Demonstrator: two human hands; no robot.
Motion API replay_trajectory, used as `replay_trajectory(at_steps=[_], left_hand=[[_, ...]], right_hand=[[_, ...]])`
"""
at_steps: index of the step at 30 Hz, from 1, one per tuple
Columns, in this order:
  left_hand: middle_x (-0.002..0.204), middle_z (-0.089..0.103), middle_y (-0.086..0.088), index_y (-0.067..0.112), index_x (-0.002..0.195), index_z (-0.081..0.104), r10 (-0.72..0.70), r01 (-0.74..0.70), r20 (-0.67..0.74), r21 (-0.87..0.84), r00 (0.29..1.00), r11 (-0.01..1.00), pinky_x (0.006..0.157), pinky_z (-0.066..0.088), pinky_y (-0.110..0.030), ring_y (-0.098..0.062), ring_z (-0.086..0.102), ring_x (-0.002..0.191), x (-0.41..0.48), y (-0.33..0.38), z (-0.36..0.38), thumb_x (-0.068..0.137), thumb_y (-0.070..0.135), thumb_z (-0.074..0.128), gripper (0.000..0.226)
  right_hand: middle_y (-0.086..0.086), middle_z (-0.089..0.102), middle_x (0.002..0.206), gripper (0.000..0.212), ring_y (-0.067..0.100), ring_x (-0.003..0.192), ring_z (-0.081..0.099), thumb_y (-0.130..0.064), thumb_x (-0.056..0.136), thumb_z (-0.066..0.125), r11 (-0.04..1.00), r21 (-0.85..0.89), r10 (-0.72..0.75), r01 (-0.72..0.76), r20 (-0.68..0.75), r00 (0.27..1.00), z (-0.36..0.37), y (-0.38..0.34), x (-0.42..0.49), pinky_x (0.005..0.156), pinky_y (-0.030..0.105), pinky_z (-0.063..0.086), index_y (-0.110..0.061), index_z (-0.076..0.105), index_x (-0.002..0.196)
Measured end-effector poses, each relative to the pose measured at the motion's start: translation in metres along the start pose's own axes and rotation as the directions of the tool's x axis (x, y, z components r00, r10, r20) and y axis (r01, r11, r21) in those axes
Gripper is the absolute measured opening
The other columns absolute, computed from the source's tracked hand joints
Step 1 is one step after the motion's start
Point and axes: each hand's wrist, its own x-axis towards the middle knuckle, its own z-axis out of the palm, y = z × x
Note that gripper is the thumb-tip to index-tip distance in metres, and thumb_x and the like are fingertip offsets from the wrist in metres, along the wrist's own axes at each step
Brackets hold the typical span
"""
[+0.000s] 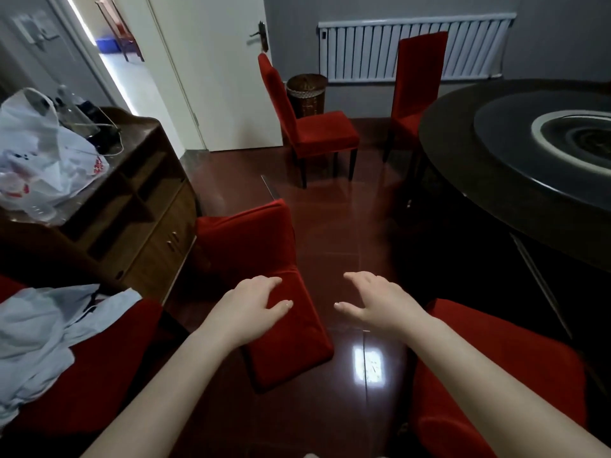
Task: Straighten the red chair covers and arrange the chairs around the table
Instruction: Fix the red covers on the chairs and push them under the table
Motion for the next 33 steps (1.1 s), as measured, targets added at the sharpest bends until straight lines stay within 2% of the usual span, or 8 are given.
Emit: replay_trajectory(at_steps=[6,8,10,11,13,15,26,33], left_hand=[[0.149,0.047,0.006,0.027,0.15,0.04,-0.042,0.043,0.036,-0.031,0.998,0.999,0.107,0.044,-0.038,-0.014,0.047,0.134,0.044,-0.035,-0.007,0.093,0.061,0.051,0.067],[0.149,0.046,0.007,0.028,0.15,0.039,-0.067,0.068,0.038,-0.044,0.997,0.997,0.088,0.052,-0.035,-0.019,0.056,0.125,0.06,-0.041,-0.007,0.092,0.062,0.051,0.068],[0.147,0.046,0.008,0.029,0.15,0.039,-0.094,0.096,0.042,-0.054,0.995,0.994,0.068,0.049,-0.03,-0.021,0.063,0.114,0.078,-0.045,-0.008,0.092,0.062,0.051,0.067],[0.147,0.046,0.008,0.029,0.15,0.039,-0.104,0.107,0.047,-0.058,0.993,0.993,0.073,0.051,-0.032,-0.019,0.06,0.118,0.088,-0.047,-0.008,0.092,0.061,0.052,0.067],[0.148,0.048,0.007,0.027,0.149,0.041,-0.12,0.122,0.047,-0.057,0.992,0.991,0.1,0.047,-0.038,-0.015,0.05,0.131,0.114,-0.05,-0.011,0.092,0.06,0.053,0.067],[0.148,0.049,0.006,0.026,0.149,0.042,-0.137,0.139,0.038,-0.042,0.99,0.989,0.109,0.041,-0.039,-0.014,0.046,0.135,0.144,-0.05,-0.015,0.093,0.059,0.053,0.066],[0.147,0.048,0.01,0.028,0.147,0.042,-0.197,0.196,-0.09,-0.015,0.976,0.98,0.109,0.04,-0.037,-0.011,0.044,0.135,0.307,-0.018,-0.059,0.091,0.064,0.05,0.067],[0.146,0.048,0.011,0.031,0.147,0.041,-0.201,0.201,-0.024,0.024,0.979,0.979,0.107,0.042,-0.035,-0.008,0.046,0.133,0.365,-0.005,-0.065,0.09,0.065,0.051,0.067]], right_hand=[[-0.003,0.034,0.155,0.077,0.022,0.137,0.039,-0.066,0.091,0.046,1.0,0.006,-0.024,0.023,0.037,0.999,-0.004,-0.011,0.057,0.109,0.038,0.035,-0.024,0.027,0.152],[-0.003,0.034,0.155,0.077,0.022,0.137,0.038,-0.066,0.091,0.046,0.999,0.006,-0.05,0.05,0.041,0.998,-0.008,-0.009,0.08,0.109,0.038,0.034,-0.024,0.027,0.152],[-0.003,0.034,0.155,0.077,0.022,0.138,0.038,-0.065,0.091,0.047,0.997,0.003,-0.074,0.074,0.051,0.996,-0.013,-0.005,0.107,0.11,0.039,0.034,-0.024,0.027,0.152],[-0.003,0.033,0.156,0.077,0.021,0.138,0.037,-0.065,0.091,0.047,0.997,0.004,-0.083,0.083,0.058,0.995,-0.016,-0.003,0.121,0.11,0.039,0.033,-0.023,0.027,0.152],[-0.003,0.033,0.156,0.076,0.021,0.138,0.037,-0.065,0.091,0.047,0.994,0.011,-0.106,0.106,0.067,0.992,-0.023,0.005,0.15,0.11,0.039,0.033,-0.024,0.027,0.152],[-0.004,0.034,0.155,0.076,0.02,0.138,0.037,-0.065,0.091,0.047,0.991,0.012,-0.135,0.135,0.062,0.989,-0.032,0.017,0.18,0.11,0.039,0.033,-0.024,0.027,0.152],[-0.004,0.032,0.157,0.077,0.018,0.141,0.033,-0.063,0.091,0.049,0.967,-0.049,-0.249,0.25,0.042,0.968,-0.134,0.108,0.311,0.113,0.035,0.031,-0.024,0.025,0.153],[-0.006,0.031,0.157,0.077,0.015,0.141,0.032,-0.064,0.091,0.049,0.974,0.003,-0.227,0.227,0.023,0.974,-0.158,0.151,0.344,0.114,0.033,0.03,-0.025,0.025,0.153]])
